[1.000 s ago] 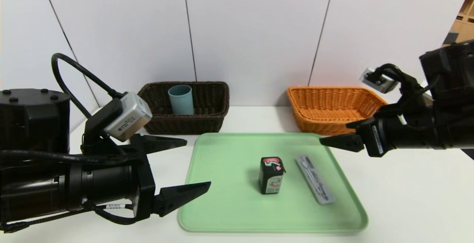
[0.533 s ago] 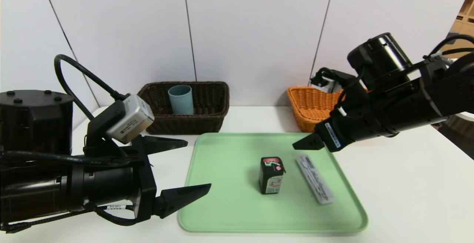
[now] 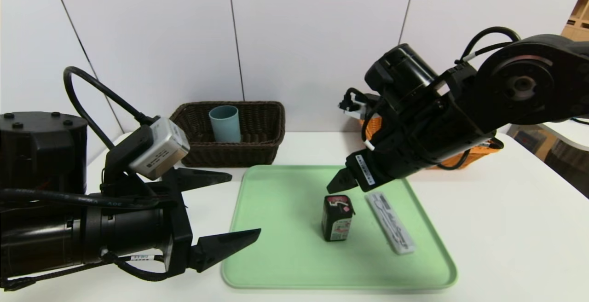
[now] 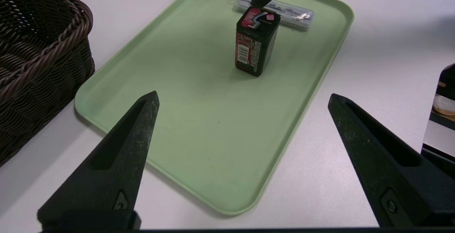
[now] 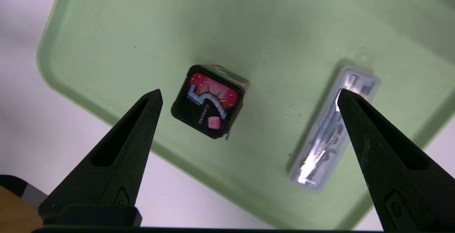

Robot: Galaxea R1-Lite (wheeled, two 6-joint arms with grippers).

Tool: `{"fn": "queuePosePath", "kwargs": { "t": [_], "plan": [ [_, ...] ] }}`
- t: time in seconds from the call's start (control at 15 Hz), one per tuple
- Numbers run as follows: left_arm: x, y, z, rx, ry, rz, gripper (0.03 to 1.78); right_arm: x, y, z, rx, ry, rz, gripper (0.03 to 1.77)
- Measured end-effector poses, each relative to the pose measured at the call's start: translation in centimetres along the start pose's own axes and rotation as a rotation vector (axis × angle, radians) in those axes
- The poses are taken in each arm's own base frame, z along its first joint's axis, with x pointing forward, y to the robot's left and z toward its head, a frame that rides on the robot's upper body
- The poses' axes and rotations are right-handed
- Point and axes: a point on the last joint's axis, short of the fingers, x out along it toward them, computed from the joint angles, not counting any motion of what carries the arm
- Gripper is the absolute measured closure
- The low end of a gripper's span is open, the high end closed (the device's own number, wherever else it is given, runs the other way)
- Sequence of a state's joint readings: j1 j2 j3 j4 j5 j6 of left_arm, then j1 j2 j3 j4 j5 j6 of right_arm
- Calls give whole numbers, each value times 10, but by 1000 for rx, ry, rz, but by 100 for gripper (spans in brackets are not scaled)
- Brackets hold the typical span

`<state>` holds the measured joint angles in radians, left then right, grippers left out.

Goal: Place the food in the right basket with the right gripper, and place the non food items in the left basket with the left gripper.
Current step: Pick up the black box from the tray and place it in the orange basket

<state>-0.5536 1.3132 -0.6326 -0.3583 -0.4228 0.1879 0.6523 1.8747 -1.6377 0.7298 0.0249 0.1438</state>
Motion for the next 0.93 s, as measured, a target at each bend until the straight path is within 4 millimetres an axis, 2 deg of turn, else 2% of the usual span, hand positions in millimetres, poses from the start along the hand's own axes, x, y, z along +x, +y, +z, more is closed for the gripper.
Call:
{"fn": "queuePosePath", "kwargs": {
  "t": [0.27, 0.47, 0.93],
  "plan": [
    [-1, 0, 1, 1, -4, 1, 12, 11, 17, -1, 37, 52, 15, 10],
    [-1, 0, 1, 1, -4, 1, 12, 21, 26, -2, 73, 80, -46, 10],
    [-1, 0, 0, -1, -5, 3, 12, 36, 35, -5, 166, 123, -84, 10]
  ]
}}
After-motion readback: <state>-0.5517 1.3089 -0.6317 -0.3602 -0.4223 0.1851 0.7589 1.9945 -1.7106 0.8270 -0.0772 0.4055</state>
